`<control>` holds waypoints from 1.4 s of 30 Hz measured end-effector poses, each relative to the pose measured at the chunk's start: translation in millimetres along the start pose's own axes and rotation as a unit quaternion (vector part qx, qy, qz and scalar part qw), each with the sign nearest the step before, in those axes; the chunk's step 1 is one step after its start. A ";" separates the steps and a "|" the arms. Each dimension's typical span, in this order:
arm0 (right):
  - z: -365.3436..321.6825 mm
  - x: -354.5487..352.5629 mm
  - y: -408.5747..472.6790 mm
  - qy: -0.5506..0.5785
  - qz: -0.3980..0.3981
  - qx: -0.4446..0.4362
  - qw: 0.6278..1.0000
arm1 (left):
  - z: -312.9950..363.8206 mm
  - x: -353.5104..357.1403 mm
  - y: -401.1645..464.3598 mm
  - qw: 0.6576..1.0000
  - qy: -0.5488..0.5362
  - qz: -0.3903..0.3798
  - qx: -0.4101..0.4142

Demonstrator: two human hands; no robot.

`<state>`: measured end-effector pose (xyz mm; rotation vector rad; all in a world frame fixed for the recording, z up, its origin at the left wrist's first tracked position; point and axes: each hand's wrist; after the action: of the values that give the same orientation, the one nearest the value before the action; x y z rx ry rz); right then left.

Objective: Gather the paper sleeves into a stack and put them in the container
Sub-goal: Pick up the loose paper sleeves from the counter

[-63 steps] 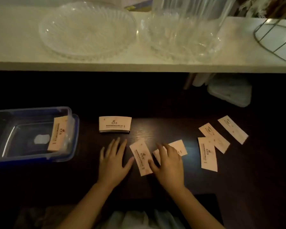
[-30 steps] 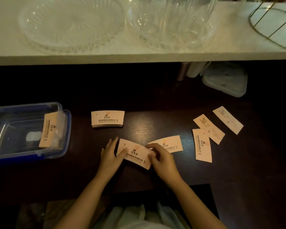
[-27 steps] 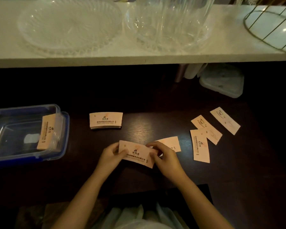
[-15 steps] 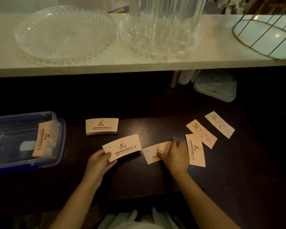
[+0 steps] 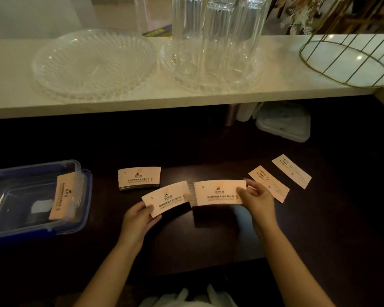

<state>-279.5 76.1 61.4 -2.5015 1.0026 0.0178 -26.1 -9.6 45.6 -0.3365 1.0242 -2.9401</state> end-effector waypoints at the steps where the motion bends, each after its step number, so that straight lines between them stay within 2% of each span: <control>1: -4.7 2.3 -4.7 0.021 -0.013 -0.001 1.000 | 1.3 4.4 -1.9 1.000 0.007 -0.020 0.003; 8: -4.9 35.2 -31.1 -0.040 -0.001 0.003 0.999 | 7.1 34.1 -24.8 0.986 0.030 -0.163 0.018; 12: 9.6 37.1 -40.7 -0.081 -0.005 0.009 0.997 | 2.1 33.5 -29.3 0.989 0.050 -0.136 0.013; 14: 18.2 24.5 -38.5 -0.095 0.057 0.022 0.994 | -1.5 30.1 -26.8 0.993 0.031 -0.113 -0.017; 16: 32.5 2.0 -29.9 -0.204 0.158 0.037 0.965 | -5.0 25.7 -24.6 0.994 0.007 -0.097 -0.046; 18: 47.1 -20.2 -23.1 -0.334 0.224 0.066 0.913 | -8.0 21.3 -23.5 0.994 -0.007 -0.091 -0.056; 24: 64.9 -34.0 -5.6 -0.473 0.219 0.079 0.850 | -11.1 24.4 -16.4 0.995 -0.032 -0.056 -0.075; 26: 63.2 -33.4 0.3 -0.489 0.217 0.075 0.841 | -10.8 30.8 -12.6 0.995 -0.033 -0.048 -0.082; 28: 61.4 -35.5 4.8 -0.476 0.195 0.078 0.854 | -10.9 36.8 -8.9 0.995 -0.037 -0.044 -0.077; 30: 58.2 -40.8 7.9 -0.412 0.163 0.069 0.894 | -13.0 41.7 -6.6 0.996 -0.039 -0.033 -0.069; 32: 54.7 -47.2 9.9 -0.302 0.134 0.041 0.943 | -15.2 48.0 -4.8 0.997 -0.037 -0.030 -0.060; 35: 39.4 -60.4 12.8 -0.127 0.093 -0.015 0.987 | -15.9 62.1 -1.9 0.998 -0.036 -0.026 -0.048; 38: 8.6 -73.4 14.7 -0.014 -0.006 -0.057 0.998 | -11.6 84.8 -5.4 0.997 -0.035 -0.057 -0.038; 42: -29.3 -75.6 17.2 -0.127 -0.105 -0.147 0.975 | 0.2 126.2 -13.8 0.992 -0.016 -0.123 0.007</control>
<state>-351.0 102.7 93.9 -2.7681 0.6678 0.4409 -148.4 -8.9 79.3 -0.5464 1.0258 -3.1429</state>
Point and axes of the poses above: each hand's wrist, its own y-axis towards the middle knuckle, its own x-axis out of the palm, z = x × y, and after that the axes turned 6 degrees about -y, right-handed
